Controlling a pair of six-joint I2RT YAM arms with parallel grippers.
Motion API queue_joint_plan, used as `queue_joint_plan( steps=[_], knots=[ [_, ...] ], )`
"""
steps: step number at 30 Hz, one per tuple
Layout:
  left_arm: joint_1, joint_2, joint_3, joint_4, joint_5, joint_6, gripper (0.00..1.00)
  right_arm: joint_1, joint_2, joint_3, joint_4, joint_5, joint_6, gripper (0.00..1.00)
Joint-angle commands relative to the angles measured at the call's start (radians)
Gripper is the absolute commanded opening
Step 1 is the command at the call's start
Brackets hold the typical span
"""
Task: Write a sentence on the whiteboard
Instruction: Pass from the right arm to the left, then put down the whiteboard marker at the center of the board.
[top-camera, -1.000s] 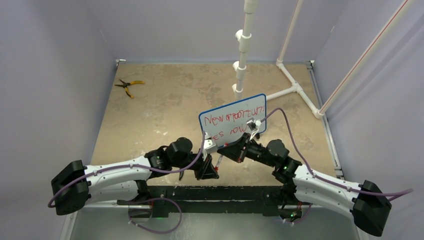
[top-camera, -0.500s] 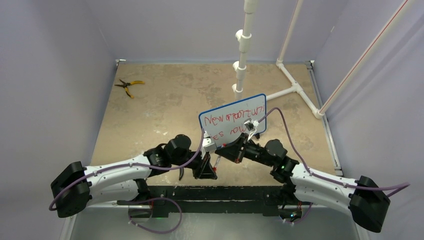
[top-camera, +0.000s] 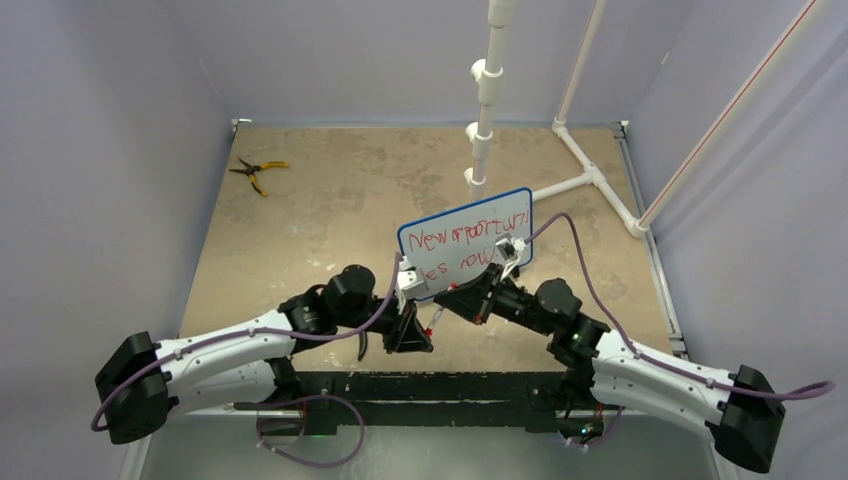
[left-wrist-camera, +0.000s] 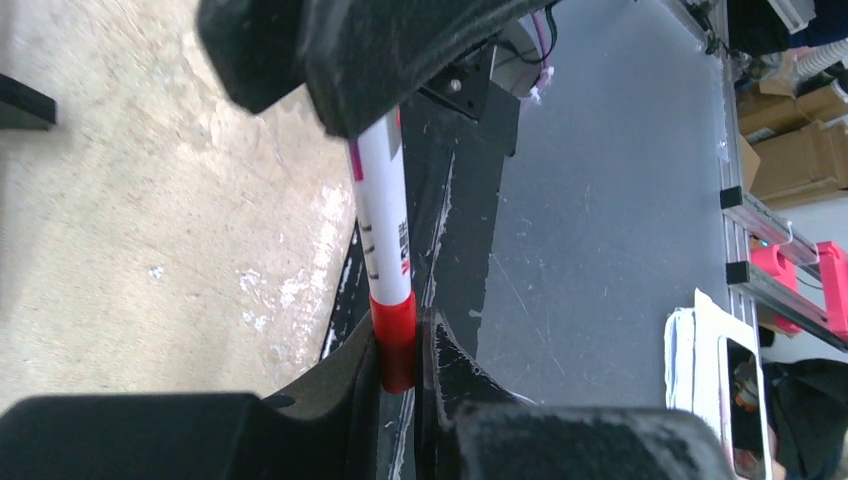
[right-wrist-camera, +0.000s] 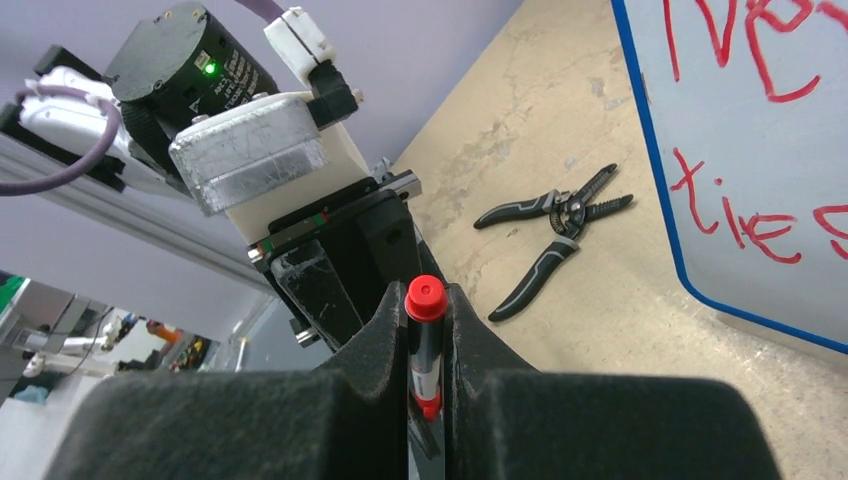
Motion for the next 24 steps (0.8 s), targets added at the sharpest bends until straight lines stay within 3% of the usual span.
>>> queue_joint_plan(
  steps=[1, 5, 8, 15, 19, 24],
  knots=[
    [0.032, -0.115, 0.082, 0.165, -0.166, 0.060, 0.00, 0.050, -0.066, 0.021, -0.341, 0.009, 0.022, 0.14],
    [0.023, -0.166, 0.020, 0.096, -0.218, 0.016, 0.00, 0.050, -0.142, 0.051, -0.390, 0.096, 0.036, 0.47],
    [0.017, -0.178, -0.010, 0.069, -0.263, -0.026, 0.00, 0.050, -0.163, 0.074, -0.384, 0.124, 0.031, 0.64],
    [0.011, -0.313, -0.120, 0.049, -0.363, -0.130, 0.00, 0.050, -0.155, 0.111, -0.406, 0.211, -0.003, 0.73],
    [0.014, -0.400, -0.104, -0.089, -0.499, -0.162, 0.00, 0.051, -0.174, 0.101, -0.419, 0.250, 0.000, 0.85],
    [0.023, -0.380, -0.073, -0.229, -0.654, -0.243, 0.00, 0.050, -0.244, 0.084, -0.435, 0.367, -0.001, 0.98]
  ],
)
